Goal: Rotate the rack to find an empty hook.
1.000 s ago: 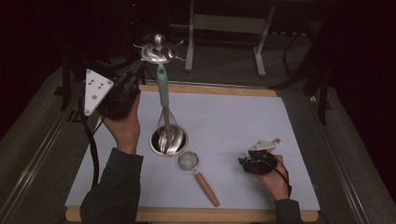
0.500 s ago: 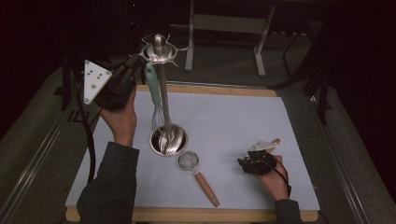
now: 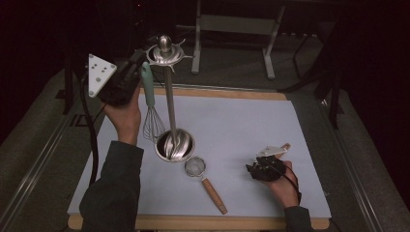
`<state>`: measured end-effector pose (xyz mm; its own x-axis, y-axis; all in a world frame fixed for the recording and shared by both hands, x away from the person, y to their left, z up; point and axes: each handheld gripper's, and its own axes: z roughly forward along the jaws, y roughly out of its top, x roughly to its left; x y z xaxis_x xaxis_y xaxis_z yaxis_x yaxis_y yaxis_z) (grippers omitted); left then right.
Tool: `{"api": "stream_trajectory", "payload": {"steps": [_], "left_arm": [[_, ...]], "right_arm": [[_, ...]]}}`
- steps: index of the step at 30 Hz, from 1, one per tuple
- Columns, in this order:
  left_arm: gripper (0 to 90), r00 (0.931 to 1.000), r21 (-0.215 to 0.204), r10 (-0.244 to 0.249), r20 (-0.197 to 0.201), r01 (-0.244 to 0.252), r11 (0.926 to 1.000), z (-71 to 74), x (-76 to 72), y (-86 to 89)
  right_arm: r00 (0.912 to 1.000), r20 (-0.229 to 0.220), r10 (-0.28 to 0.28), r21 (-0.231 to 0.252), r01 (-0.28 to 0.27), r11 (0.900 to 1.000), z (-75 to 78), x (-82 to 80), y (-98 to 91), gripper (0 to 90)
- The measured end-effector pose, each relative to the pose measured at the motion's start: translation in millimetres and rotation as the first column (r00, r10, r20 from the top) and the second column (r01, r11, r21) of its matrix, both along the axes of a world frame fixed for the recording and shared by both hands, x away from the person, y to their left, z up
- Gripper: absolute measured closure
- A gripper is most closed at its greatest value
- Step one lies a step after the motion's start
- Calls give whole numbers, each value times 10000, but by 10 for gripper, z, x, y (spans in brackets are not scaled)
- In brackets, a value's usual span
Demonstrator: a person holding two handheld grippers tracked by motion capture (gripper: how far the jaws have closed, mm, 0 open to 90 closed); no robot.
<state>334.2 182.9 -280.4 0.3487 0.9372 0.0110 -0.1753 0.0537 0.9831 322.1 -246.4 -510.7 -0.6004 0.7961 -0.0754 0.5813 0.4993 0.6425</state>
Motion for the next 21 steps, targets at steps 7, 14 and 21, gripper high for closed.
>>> {"api": "stream_trajectory", "payload": {"steps": [7,14,21], "left_arm": [[899,10000,-6,-37,20,37,10000,4,-2,18],[899,10000,92,-12,35,12,10000,17,-47,59],[898,9999,235,11,-138,-8,9997,-39,-99,129]], "right_arm": [[10000,-38,8,-45,-8,10000,-10,2,1,459],[10000,-80,10,-60,-11,10000,-24,5,4,455],[10000,-91,-12,-61,11,10000,-22,8,-13,452]]}}
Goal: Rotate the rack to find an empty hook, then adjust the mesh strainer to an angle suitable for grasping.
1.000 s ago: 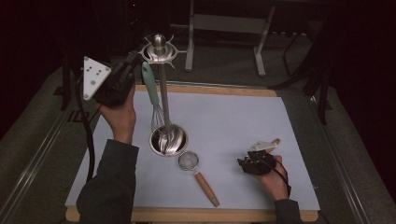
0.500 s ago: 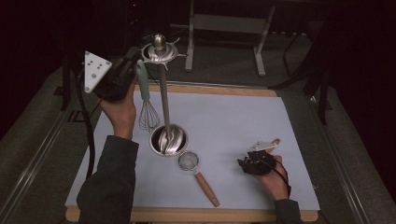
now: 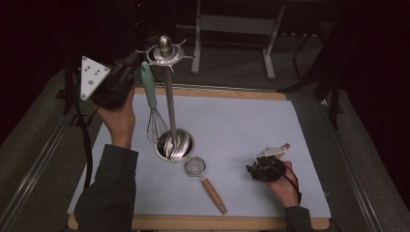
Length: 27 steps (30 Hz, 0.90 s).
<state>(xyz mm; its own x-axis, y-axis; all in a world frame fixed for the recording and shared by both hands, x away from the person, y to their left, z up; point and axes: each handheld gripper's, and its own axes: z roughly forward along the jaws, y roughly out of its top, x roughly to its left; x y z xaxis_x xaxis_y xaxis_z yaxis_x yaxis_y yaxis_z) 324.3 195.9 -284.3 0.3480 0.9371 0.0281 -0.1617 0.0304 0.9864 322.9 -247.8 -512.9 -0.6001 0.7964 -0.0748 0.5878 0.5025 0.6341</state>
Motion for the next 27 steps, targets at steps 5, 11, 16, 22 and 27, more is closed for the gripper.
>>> {"api": "stream_trajectory", "payload": {"steps": [5,11,16,22,27], "left_arm": [[899,9994,155,85,-325,-80,9998,-81,-24,80],[898,9966,247,122,-813,-102,9996,-205,-54,197],[866,9910,321,-102,-1331,146,9994,-388,-112,258],[842,9750,516,-1,-2224,119,9986,-756,-182,341],[818,9567,319,-33,-2911,132,9994,-1168,-277,384]], "right_arm": [[10000,-15,4,-12,-4,10000,9,-6,4,451],[10000,24,69,-8,-69,10000,21,-24,33,449],[9999,46,144,110,-145,9998,46,-44,61,481],[9999,103,87,264,-90,9996,85,-80,77,524],[9997,22,257,401,-258,9989,100,-115,104,610]]}}
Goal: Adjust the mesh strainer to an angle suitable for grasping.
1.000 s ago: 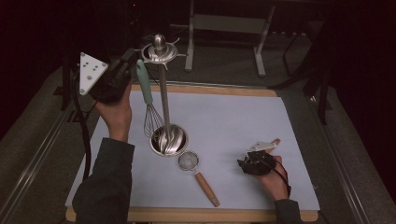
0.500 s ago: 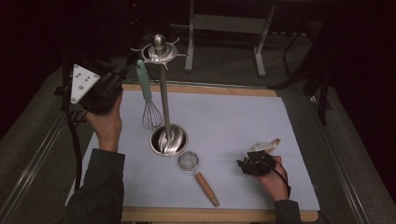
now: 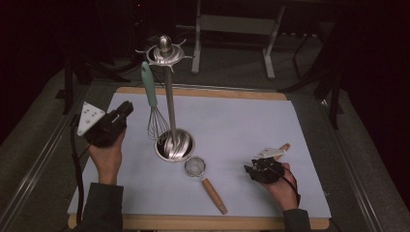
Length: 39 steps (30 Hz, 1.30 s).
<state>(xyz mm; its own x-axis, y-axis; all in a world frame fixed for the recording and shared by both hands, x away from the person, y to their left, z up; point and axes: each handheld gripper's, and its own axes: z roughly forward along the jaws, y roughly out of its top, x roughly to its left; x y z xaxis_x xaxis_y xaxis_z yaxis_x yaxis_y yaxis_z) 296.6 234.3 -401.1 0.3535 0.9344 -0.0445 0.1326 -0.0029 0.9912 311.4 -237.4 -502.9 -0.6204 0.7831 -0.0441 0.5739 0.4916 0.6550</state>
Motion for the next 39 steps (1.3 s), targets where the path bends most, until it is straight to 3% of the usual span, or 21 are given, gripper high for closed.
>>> {"api": "stream_trajectory", "payload": {"steps": [1,5,11,12,14,16,17,19,22,23,24,25,28,30,34,38,39], "left_arm": [[818,10000,0,0,0,0,10000,0,0,0],[802,9961,-41,91,-877,-95,9999,-469,-67,54],[773,9826,538,134,-1855,-34,9985,-850,-91,49],[771,9826,538,134,-1855,-34,9985,-850,-91,49],[763,9758,718,56,-2185,103,9974,-996,-81,34],[750,9698,1017,200,-2431,49,9948,-1085,-51,21],[741,9698,1017,200,-2431,49,9948,-1085,-51,21],[729,9622,919,209,-2716,44,9958,-1190,-25,43],[709,9526,998,409,-3015,-111,9949,-1273,-10,74],[708,9526,998,409,-3015,-111,9949,-1273,-10,74],[708,9494,952,497,-3101,-210,9952,-1291,-8,90],[702,9479,857,522,-3143,-265,9960,-1304,-8,110],[700,9435,788,580,-3263,-340,9963,-1333,5,125],[700,9400,774,588,-3361,-347,9964,-1351,19,130],[700,9392,769,569,-3386,-327,9965,-1359,25,120],[701,9375,855,560,-3434,-282,9959,-1364,29,111],[700,9369,895,534,-3454,-238,9957,-1366,32,107]], "right_arm": [[10000,0,0,0,0,10000,0,0,0,610],[9997,-63,254,140,-253,9996,7,-60,86,705],[9969,286,727,841,-749,9936,35,-222,259,890],[9958,253,879,1075,-901,9901,41,-254,297,898],[9926,186,1199,1283,-1213,9843,46,-316,382,900],[9868,177,1611,1289,-1621,9783,44,-393,500,900],[9826,161,1849,1272,-1854,9744,43,-448,577,900],[9764,200,2151,1013,-2160,9711,36,-524,684,900],[9632,86,2688,919,-2684,9589,1,-649,844,900],[9632,86,2688,919,-2684,9589,1,-649,844,900],[9572,55,2893,886,-2886,9533,-11,-688,889,899],[9434,-80,3315,825,-3297,9405,-39,-767,986,896],[9270,-360,3734,455,-3717,9272,-107,-837,1080,888],[9212,-573,3849,362,-3834,9229,-156,-852,1089,888],[9183,-790,3879,344,-3864,9217,-203,-864,1050,889],[9236,-802,3748,292,-3737,9271,-188,-849,1002,889],[9284,-840,3620,338,-3605,9322,-188,-823,944,889]]}}
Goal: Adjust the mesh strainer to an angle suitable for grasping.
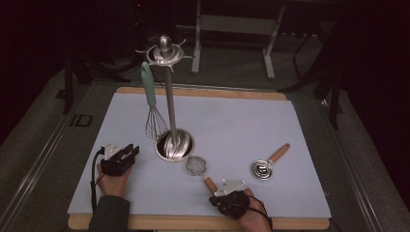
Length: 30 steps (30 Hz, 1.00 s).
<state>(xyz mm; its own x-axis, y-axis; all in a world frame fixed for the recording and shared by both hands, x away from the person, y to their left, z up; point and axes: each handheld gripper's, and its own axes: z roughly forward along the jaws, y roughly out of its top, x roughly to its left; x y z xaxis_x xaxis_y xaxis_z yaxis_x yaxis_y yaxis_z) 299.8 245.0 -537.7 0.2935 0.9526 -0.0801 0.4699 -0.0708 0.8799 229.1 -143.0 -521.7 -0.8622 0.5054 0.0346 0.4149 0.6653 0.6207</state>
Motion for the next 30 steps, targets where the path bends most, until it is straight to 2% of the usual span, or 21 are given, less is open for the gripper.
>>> {"api": "stream_trajectory", "payload": {"steps": [12,17,19,20,22,27,30], "left_arm": [[701,9999,171,-55,-103,57,9998,-6,14,-21],[700,9999,276,-82,-140,86,9996,-6,15,-31],[698,9999,302,-64,-146,68,9995,-7,15,-33],[697,9999,315,-58,-143,62,9995,-7,15,-34],[696,9999,345,-46,-128,50,9994,-8,14,-38],[694,9999,400,-55,-140,61,9992,-8,14,-45],[694,9999,417,-86,-142,92,9991,-8,14,-47]], "right_arm": [[9951,-80,-982,60,982,9951,39,186,-315,887],[9900,170,-1401,-194,1404,9899,60,314,-426,888],[9884,415,-1464,-369,1480,9883,81,399,-473,888],[9869,373,-1572,-350,1585,9867,92,455,-502,888],[9863,327,-1616,-283,1625,9863,94,537,-535,889],[9853,361,-1669,-510,1686,9844,95,666,-557,890],[9859,400,-1626,-835,1655,9827,118,786,-546,891]]}}
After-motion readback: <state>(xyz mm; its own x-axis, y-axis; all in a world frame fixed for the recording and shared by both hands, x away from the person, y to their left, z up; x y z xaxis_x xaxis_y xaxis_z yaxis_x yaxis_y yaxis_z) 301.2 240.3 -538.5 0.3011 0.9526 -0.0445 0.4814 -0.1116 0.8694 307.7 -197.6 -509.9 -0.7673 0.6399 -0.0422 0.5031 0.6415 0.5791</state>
